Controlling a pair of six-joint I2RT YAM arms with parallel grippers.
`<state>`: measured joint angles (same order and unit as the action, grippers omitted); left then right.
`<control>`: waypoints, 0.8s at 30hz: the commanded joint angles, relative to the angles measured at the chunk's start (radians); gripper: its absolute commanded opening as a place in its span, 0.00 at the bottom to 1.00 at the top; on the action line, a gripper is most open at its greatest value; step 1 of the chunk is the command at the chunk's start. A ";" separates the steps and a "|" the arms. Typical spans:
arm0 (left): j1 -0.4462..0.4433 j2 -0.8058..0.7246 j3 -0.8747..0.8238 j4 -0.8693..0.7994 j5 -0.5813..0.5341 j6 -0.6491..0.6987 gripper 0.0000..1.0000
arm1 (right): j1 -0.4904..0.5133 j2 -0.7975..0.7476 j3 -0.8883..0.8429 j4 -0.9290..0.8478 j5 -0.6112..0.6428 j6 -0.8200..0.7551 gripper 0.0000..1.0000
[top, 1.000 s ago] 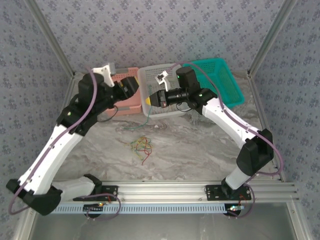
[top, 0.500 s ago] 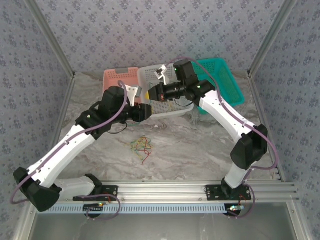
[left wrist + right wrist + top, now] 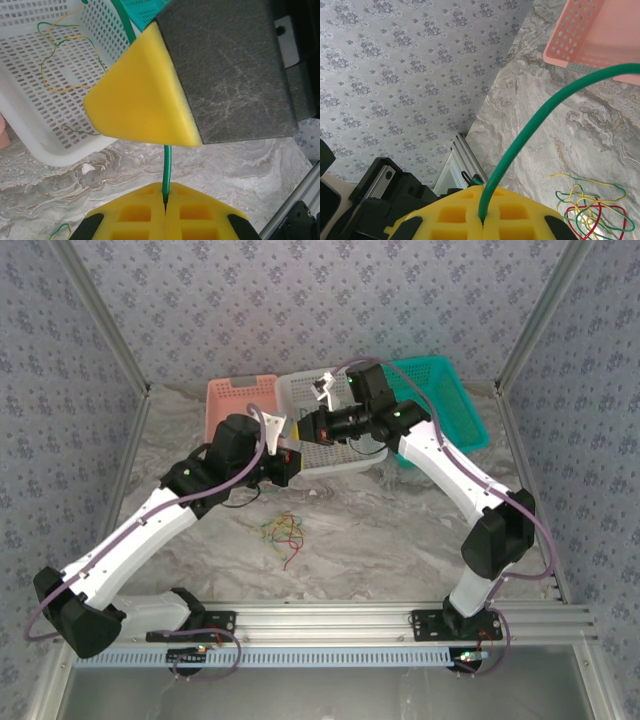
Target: Untangle the cables
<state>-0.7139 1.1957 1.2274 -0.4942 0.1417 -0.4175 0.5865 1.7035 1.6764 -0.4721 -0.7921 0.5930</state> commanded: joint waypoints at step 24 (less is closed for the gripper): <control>0.488 0.406 0.245 0.067 0.021 -0.022 0.00 | 0.083 -0.287 -0.177 0.107 0.503 -0.125 0.63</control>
<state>-0.2295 1.5318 1.3979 -0.4480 0.2153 -0.4870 0.6361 1.4155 1.4872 -0.3847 -0.3767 0.5297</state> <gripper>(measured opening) 0.041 0.628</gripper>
